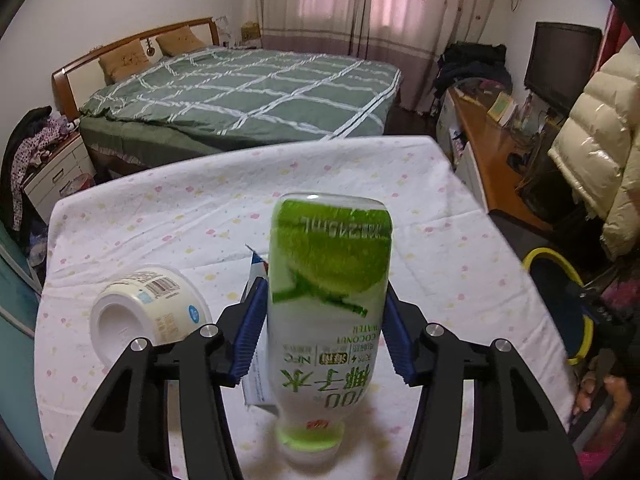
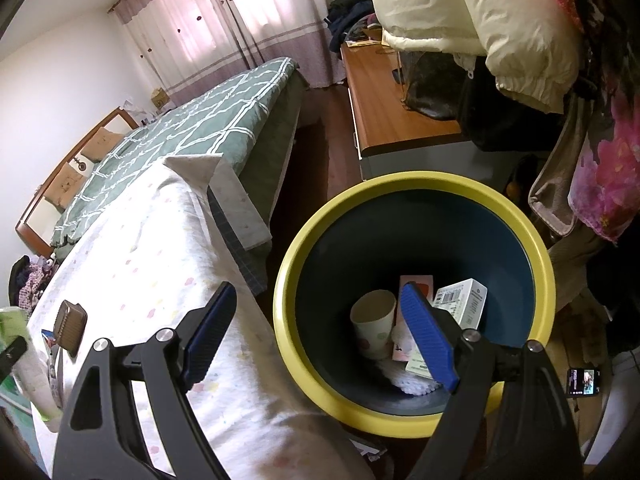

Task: Collect trash
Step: 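Grasp the green-labelled coconut water bottle with the left tool and lift it, then carry the bottle over the yellow bin and open the left tool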

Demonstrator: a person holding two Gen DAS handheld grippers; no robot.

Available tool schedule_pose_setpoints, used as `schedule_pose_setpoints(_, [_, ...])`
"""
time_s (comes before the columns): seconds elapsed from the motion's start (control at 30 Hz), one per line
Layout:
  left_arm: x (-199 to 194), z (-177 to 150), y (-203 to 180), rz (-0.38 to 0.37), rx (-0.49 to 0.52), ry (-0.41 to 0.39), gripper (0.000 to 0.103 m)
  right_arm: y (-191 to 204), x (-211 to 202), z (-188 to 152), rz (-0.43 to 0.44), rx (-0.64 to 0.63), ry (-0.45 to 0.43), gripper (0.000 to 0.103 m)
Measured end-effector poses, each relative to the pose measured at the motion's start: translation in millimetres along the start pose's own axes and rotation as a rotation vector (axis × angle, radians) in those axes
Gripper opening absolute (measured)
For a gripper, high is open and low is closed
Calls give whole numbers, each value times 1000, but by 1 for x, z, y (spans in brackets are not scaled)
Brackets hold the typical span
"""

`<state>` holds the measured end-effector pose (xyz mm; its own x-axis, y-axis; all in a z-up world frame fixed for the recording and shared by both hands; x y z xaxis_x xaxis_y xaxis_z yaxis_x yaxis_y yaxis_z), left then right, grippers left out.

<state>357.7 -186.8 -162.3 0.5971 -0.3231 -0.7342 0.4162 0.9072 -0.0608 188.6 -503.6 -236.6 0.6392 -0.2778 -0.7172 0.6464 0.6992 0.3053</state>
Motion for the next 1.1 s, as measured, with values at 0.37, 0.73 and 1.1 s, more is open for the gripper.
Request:
schedule_pose_setpoints(0.37, [-47,-3,-33,-43,24,-50,51,10,-11,0,38,-34,-27,80])
schedule_pose_setpoints(0.73, [-63,-1,-97,-118,92,-66,51,-22,-48,15,50,-44,-84,80])
schedule_pose_setpoints(1.1, [-47,2,-230,-281,224,-38,51,-103,-75,25,-30,18,-122,80])
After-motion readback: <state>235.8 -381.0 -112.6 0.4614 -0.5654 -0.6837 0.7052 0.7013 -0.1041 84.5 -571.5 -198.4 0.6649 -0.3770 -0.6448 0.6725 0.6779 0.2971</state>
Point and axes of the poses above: each gripper's, at about its wrist camera, not at the fingertips, and x roughly the way its jaws point, y to its left, z to its top, the point moved 9 cm from there along x, roughly the way its jaws point, and after that the axes turned 1 degree about x, right-handed, at the moved point
